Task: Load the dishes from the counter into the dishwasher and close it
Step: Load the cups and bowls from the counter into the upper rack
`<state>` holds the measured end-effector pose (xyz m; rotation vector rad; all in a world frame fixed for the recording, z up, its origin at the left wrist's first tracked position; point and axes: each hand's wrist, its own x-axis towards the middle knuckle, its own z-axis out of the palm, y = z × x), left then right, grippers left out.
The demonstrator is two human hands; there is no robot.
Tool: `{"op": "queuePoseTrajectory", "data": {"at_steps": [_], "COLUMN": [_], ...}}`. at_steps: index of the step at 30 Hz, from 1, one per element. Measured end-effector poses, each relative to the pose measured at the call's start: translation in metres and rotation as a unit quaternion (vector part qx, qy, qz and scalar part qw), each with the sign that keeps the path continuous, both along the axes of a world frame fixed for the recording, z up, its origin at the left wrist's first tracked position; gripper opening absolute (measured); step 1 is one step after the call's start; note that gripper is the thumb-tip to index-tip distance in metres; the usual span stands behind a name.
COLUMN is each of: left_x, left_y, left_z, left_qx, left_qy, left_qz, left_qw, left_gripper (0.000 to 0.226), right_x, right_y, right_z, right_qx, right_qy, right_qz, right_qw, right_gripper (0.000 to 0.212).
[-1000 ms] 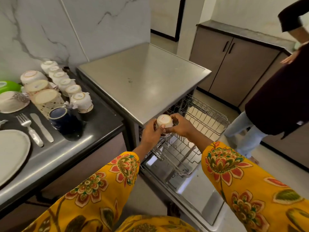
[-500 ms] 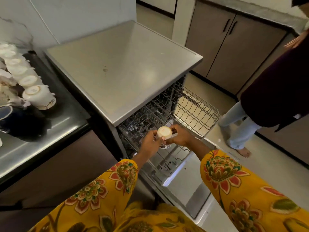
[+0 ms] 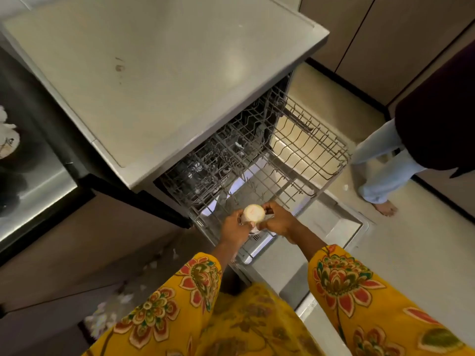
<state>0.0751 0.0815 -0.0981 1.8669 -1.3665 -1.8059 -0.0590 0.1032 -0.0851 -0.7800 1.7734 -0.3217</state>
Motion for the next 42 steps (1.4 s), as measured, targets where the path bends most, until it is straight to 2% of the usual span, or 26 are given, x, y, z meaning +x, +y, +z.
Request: {"op": "queuePoseTrajectory", "data": {"at_steps": [6, 13, 18, 24, 33, 36, 42], "left_x": [-0.010, -0.014, -0.017, -0.019, -0.023, -0.017, 0.000], "left_y": [-0.003, -0.003, -0.001, 0.000, -0.004, -0.005, -0.010], "left_z": [-0.024, -0.039, -0.045, -0.042, -0.035, -0.029, -0.019], "left_qx": [0.059, 0.109, 0.127, 0.123, 0.128, 0.135, 0.128], "left_qy": [-0.013, -0.029, -0.022, -0.021, -0.029, -0.011, -0.003], "left_qz": [0.024, 0.027, 0.048, 0.017, 0.016, 0.036, 0.060], "left_qw": [0.998, 0.993, 0.991, 0.992, 0.991, 0.990, 0.990], "left_gripper": [0.045, 0.039, 0.035, 0.049, 0.041, 0.046, 0.047], "right_x": [-0.002, 0.003, 0.011, 0.013, 0.013, 0.012, 0.016], "right_y": [-0.004, -0.009, -0.008, -0.011, -0.017, -0.017, -0.019], "right_z": [-0.031, -0.054, -0.056, -0.051, -0.045, -0.042, -0.035], "right_qx": [0.030, 0.068, 0.079, 0.063, 0.077, 0.066, -0.018], "right_qy": [-0.017, -0.035, -0.012, 0.021, 0.045, 0.059, 0.128], "right_qz": [-0.072, -0.089, -0.041, 0.009, 0.074, 0.049, -0.032], "right_qw": [0.997, 0.993, 0.996, 0.998, 0.993, 0.995, 0.991], "right_gripper": [0.044, 0.046, 0.048, 0.053, 0.051, 0.050, 0.035]}}
